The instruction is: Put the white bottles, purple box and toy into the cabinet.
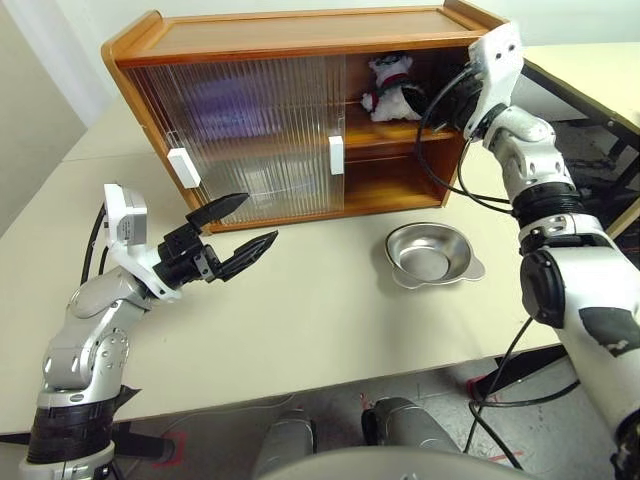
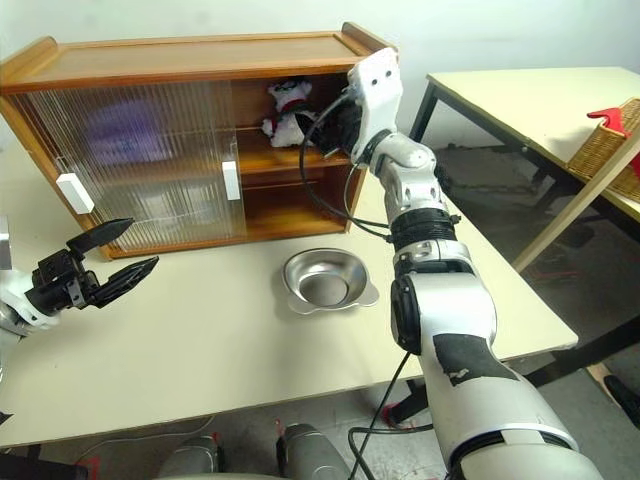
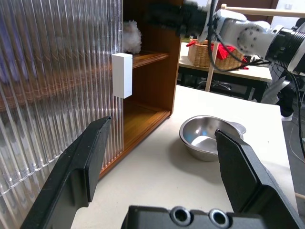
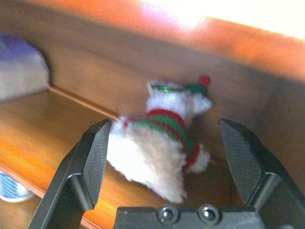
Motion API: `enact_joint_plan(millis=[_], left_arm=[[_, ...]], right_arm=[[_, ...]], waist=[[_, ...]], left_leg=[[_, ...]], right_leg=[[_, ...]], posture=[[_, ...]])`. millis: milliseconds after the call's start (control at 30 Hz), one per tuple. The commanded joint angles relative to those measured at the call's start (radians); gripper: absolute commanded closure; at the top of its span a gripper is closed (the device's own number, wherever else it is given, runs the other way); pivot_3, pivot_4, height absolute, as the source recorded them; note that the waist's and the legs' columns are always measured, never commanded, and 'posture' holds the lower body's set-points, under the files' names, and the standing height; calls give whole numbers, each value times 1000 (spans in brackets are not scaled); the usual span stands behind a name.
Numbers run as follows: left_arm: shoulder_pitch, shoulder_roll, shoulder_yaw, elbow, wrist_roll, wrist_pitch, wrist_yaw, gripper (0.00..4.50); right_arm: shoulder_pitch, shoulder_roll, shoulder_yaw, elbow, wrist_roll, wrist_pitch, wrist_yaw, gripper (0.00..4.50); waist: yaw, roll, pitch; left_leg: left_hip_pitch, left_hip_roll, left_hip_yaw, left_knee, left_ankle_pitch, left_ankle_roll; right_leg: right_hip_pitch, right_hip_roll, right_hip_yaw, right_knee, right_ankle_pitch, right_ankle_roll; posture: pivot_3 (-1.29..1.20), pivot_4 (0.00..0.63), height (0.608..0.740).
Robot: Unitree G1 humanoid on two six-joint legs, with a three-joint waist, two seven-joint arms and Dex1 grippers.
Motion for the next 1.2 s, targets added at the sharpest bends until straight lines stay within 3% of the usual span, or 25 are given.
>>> enact_joint_plan(millis=[33,333,400,533,733,833,1200], left_arm=[[5,2,1,3,7,2,1,0],[-12,-1,-17,-6,3,17,13,0],[-17,0,-17,-9,2,22,17,0],[-15,4,-12,-23,-3,32,24,0],[-14,1,-11,-30,-2,38,30,0],[-15,0,-12,-30,-1,37,32,0],[-5,5,-7,-23,-1,31,18,0]], right_arm=[[109,-44,0,-227,132,240,219,18],[287,-170,39,-543,250,528,428,18],[305,-185,32,-590,300,610,461,18],[350,-250,22,-642,393,790,543,18],[438,-327,43,-640,407,957,532,18],[489,-323,20,-611,372,907,478,18],[612,-444,-26,-405,438,1120,563,18]], waist=[[2,-2,-1],[0,-2,-1],[-1,-2,-1],[-2,-2,-1],[1,-2,-1],[1,-2,-1],[5,-2,-1]], left_leg=[[0,0,0,0,0,0],[3,-3,4,4,3,-4],[7,-4,5,4,3,-4],[17,-5,8,4,3,-4],[18,-5,11,4,4,-6],[18,-4,12,3,4,-6],[17,-6,15,2,4,-6]], right_leg=[[1,0,0,0,-2,-1],[6,0,2,0,-4,1],[10,1,2,0,-9,9],[19,1,3,0,-10,10],[21,1,3,0,-11,10],[21,1,2,0,-12,10],[21,1,3,-1,-14,13]], posture=[[-100,0,740],[-116,0,740],[-113,0,740],[-113,0,740],[-110,0,740],[-112,0,740],[-115,0,740]])
